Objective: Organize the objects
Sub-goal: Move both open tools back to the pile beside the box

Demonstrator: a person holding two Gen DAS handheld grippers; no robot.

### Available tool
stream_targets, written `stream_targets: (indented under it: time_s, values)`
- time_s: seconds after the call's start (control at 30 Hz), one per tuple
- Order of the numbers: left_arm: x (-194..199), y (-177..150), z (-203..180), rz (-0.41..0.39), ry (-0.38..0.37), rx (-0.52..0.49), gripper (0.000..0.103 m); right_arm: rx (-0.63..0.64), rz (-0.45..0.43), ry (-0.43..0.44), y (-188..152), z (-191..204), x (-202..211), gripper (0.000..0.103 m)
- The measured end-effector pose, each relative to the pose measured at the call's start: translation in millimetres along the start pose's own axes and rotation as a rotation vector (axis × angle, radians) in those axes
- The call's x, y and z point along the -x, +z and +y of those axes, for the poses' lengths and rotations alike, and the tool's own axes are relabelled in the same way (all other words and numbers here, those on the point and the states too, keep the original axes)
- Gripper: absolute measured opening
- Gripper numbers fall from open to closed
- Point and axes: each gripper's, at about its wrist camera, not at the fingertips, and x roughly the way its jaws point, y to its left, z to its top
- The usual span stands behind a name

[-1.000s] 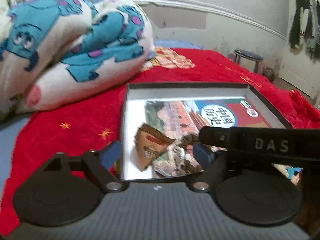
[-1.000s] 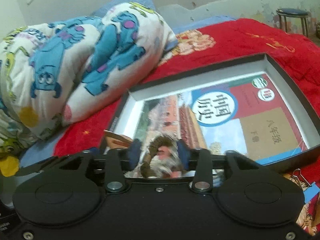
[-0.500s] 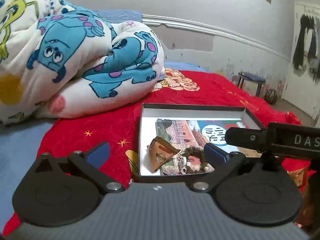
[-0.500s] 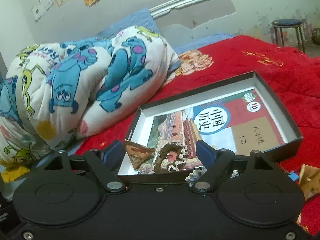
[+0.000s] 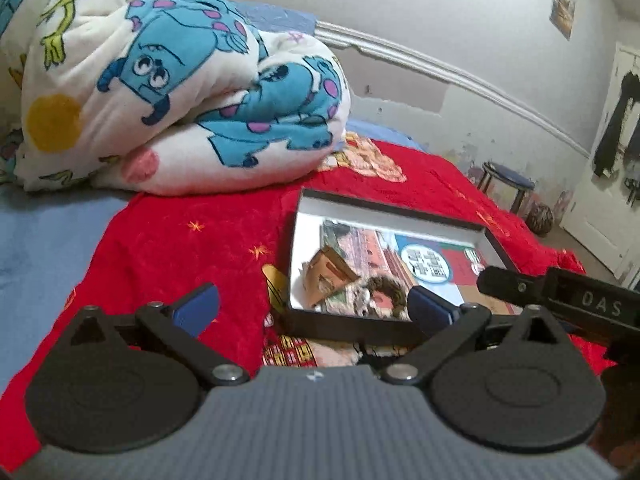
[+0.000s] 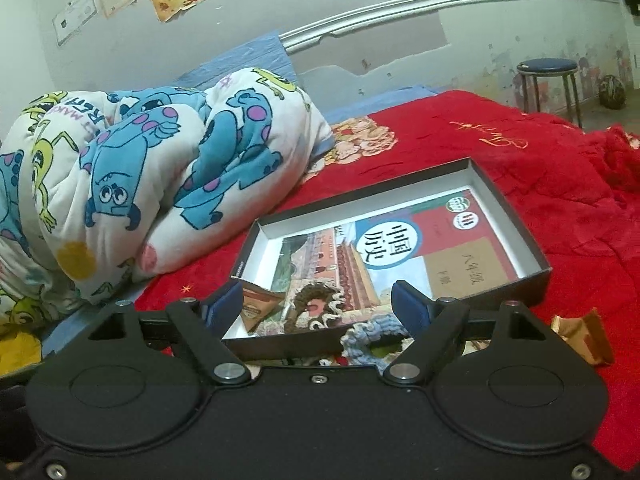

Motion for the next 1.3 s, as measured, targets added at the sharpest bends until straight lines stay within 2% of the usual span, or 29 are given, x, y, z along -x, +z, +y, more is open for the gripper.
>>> stream_targets:
  time_s: [0.17,0.33,0.53,0.7,0.83,0.93,1.07,1.2,1.23,1.3]
  values:
    - [-1.1,-5.6,-10.5,0.031,-0.011,-0.051,0.103,0.009,0.014,-0.019,-6.2,-0.8,-1.5,0.081]
    - [6.1,-15.9,-21.7,0.018,0.042,-0.132,0.103,0.015,0.024,-0.061,-12.9,-5.9,3.9,0.082]
    - [8.3,-25.1,-28.8,0.045,0.085,-0.200,0.103,-0.019,0.058,-0.105,-24.5,-27.7,17.3,0.082]
    - [2.7,-31.5,-26.3,0.083,0.080,-0.187,0.103,0.012,0.076,-0.090,-28.3,-25.7,24.1,0.082]
    - [-4.4,-36.5,-23.3,0.115,0.041,-0.156,0.103,0.019,0.109,-0.069,-35.6,-21.0,19.5,0.082]
    - [-12.7,-42.7,-25.8,0.143,0.053,-0.168,0.103,0.006,0.147,-0.053,-41.8,-20.2,4.6,0.078]
    - [-24.8,-47.8,-24.5,0.193,0.083,-0.153,0.102,-0.037,0.219,-0.040,-48.7,-23.2,-13.3,0.067]
    - [-36.7,-49.4,-18.0,0.225,0.103,-0.098,0.101,-0.062,0.233,-0.055,-52.0,-26.2,-26.2,0.067]
    - [-40.5,-49.9,-16.3,0.236,0.124,-0.087,0.100,-0.063,0.237,-0.060,-52.5,-26.2,-30.1,0.067]
    - [-45.1,-50.4,-12.2,0.248,0.116,-0.062,0.093,-0.070,0.245,-0.062,-53.8,-26.1,-36.4,0.067]
